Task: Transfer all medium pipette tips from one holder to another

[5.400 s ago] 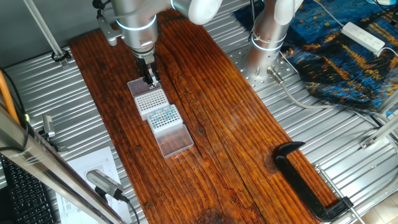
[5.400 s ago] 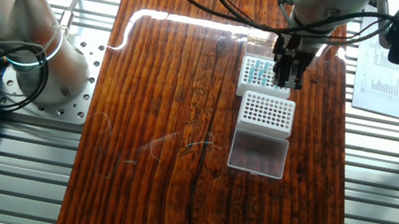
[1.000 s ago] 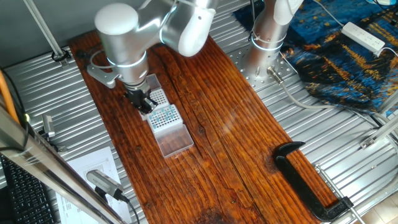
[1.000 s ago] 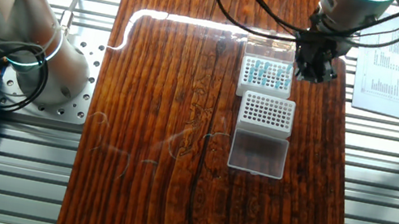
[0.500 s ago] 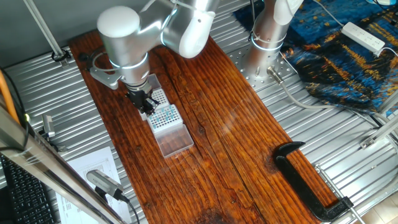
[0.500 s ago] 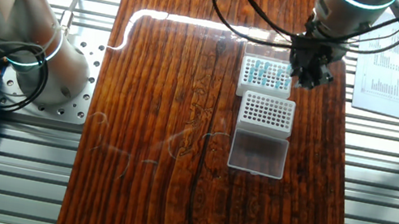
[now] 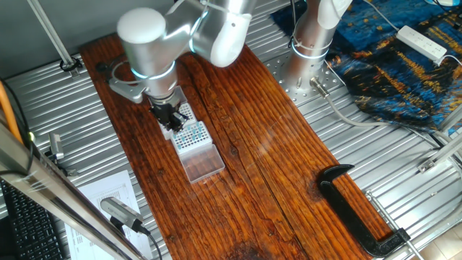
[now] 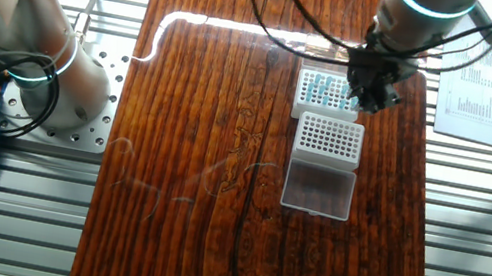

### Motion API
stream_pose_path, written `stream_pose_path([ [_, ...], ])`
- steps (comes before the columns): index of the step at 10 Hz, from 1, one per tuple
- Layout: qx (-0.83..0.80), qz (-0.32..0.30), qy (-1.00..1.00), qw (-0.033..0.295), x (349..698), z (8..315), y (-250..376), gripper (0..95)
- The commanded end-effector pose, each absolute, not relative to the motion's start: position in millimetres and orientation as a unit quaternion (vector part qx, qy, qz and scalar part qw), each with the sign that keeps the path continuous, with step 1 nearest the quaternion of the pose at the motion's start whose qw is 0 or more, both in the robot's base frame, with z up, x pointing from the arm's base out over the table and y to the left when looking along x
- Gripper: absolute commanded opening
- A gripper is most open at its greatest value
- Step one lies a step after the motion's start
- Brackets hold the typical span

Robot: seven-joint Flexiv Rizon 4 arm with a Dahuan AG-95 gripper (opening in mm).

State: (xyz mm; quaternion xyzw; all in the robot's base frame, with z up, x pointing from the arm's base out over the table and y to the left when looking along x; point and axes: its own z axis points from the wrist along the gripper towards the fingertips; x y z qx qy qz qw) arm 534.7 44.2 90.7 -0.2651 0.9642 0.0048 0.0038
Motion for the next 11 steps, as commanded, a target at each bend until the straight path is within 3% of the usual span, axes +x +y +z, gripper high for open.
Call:
stream_pose_path([
  [1, -0.268, 0.006, 0.963, 0.001, 536.8, 89.5, 45.5, 19.0],
  [5, -0.267, 0.002, 0.964, 0.000, 535.2, 87.4, 51.5, 19.0],
  [6, -0.271, 0.002, 0.963, 0.000, 534.7, 87.0, 51.3, 0.0],
  [10, -0.273, 0.004, 0.962, 0.000, 532.3, 82.8, 50.6, 0.0],
  [11, -0.270, 0.006, 0.963, 0.001, 532.3, 83.7, 50.6, 19.0],
])
